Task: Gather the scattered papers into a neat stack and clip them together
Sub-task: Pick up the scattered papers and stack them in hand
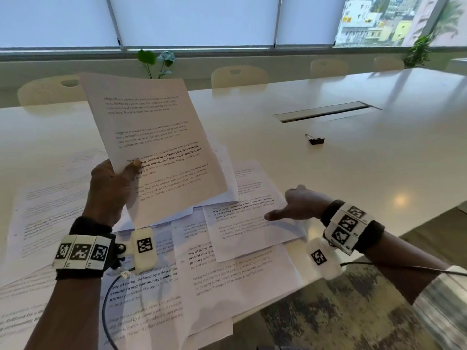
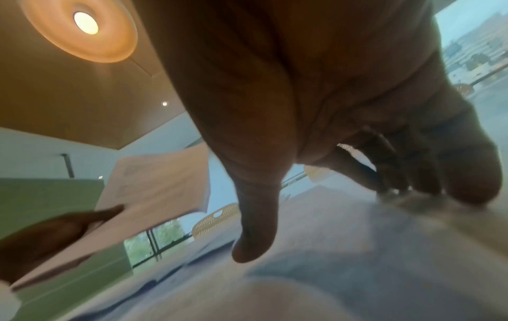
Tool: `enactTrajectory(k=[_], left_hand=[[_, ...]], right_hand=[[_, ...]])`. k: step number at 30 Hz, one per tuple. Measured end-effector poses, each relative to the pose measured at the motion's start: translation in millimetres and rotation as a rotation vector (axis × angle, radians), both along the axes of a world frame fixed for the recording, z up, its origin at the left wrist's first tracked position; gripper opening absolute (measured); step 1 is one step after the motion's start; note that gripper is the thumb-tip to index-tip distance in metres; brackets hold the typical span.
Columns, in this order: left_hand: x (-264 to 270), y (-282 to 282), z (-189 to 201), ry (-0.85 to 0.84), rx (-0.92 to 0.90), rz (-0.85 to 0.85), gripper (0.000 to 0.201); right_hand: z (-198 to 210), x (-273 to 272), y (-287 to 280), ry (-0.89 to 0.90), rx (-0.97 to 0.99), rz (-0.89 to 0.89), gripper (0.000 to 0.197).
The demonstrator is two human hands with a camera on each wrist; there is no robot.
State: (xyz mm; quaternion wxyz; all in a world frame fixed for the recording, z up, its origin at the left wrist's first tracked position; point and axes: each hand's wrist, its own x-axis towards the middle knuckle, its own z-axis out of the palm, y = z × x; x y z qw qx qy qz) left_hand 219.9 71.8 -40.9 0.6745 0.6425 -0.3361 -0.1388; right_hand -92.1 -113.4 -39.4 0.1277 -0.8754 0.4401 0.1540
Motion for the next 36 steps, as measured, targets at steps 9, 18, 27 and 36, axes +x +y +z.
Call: enactTrajectory(k=[9,18,27,36], left_hand=[[-3,-1,-14,0.03,0.012,-0.028,0.026],[2,-1,-17,0.038,0.029,-0.035,0.025],[7,1,-22,0.027,0.076,0.02,0.016],[5,1,-23,-0.006,0.158,0.063,0.015]], right_hand=[[-20,38,35,-0.071,-0.006,0.036,0.062],[-26,53,43,-0.446,0.159,-0.334,0.037],[7,10,-7,-0.722,0.086,-0.502,0.027],[80,-9,-33,-0.727,-0.544,-0.238,0.014]])
